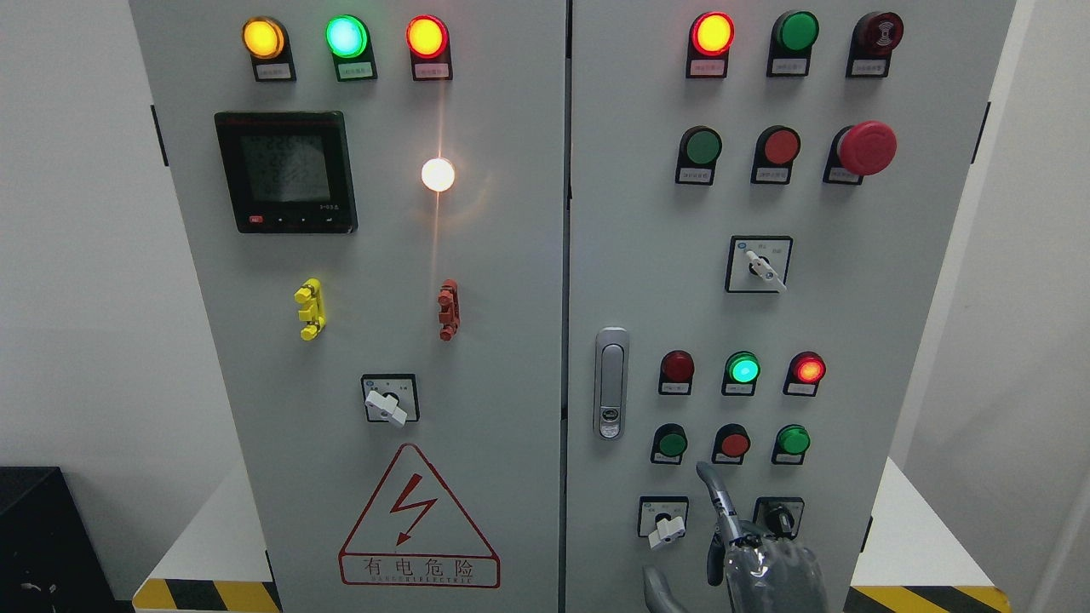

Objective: Press green start button
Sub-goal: 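Raise the right hand toward the green push button on the lower row, then press the green push button with the right hand's extended finger, then withdraw the right hand downward away from the button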

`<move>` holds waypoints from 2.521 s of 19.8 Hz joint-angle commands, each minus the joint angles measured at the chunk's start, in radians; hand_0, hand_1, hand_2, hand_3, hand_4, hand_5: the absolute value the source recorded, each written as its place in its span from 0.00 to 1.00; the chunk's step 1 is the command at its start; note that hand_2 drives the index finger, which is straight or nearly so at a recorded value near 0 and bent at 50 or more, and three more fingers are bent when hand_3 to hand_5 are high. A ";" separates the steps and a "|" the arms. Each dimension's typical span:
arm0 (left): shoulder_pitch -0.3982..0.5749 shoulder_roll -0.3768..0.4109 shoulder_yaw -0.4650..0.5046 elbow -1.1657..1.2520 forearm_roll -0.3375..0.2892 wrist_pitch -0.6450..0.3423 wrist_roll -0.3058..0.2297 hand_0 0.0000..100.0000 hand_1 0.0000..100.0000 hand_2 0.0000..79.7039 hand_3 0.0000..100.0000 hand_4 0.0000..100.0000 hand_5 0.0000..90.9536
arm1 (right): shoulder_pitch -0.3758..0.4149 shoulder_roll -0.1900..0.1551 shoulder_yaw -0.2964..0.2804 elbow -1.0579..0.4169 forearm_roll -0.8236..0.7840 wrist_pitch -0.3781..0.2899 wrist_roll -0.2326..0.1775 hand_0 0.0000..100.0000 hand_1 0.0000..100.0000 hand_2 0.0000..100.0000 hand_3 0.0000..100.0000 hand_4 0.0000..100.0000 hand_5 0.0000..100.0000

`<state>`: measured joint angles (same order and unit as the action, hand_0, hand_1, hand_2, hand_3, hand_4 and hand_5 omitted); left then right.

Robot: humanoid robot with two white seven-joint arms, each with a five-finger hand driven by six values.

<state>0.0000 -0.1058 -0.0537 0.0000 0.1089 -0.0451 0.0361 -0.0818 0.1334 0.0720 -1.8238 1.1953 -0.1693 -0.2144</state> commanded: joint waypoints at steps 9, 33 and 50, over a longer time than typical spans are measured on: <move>-0.023 0.000 0.000 -0.028 0.000 0.001 -0.001 0.12 0.56 0.00 0.00 0.00 0.00 | -0.090 0.002 -0.003 0.159 0.012 0.001 0.006 0.32 0.33 0.00 0.91 0.86 1.00; -0.023 0.000 0.000 -0.028 0.000 0.001 -0.001 0.12 0.56 0.00 0.00 0.00 0.00 | -0.128 0.003 -0.003 0.202 0.007 0.002 0.007 0.34 0.33 0.00 0.92 0.85 1.00; -0.023 0.000 0.000 -0.028 0.000 0.001 -0.001 0.12 0.56 0.00 0.00 0.00 0.00 | 0.010 0.008 -0.003 0.021 -0.163 -0.096 0.015 0.47 0.33 0.00 0.86 0.78 0.86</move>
<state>0.0000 -0.1057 -0.0537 0.0000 0.1089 -0.0451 0.0361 -0.1360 0.1394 0.0693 -1.7026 1.1160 -0.2486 -0.1968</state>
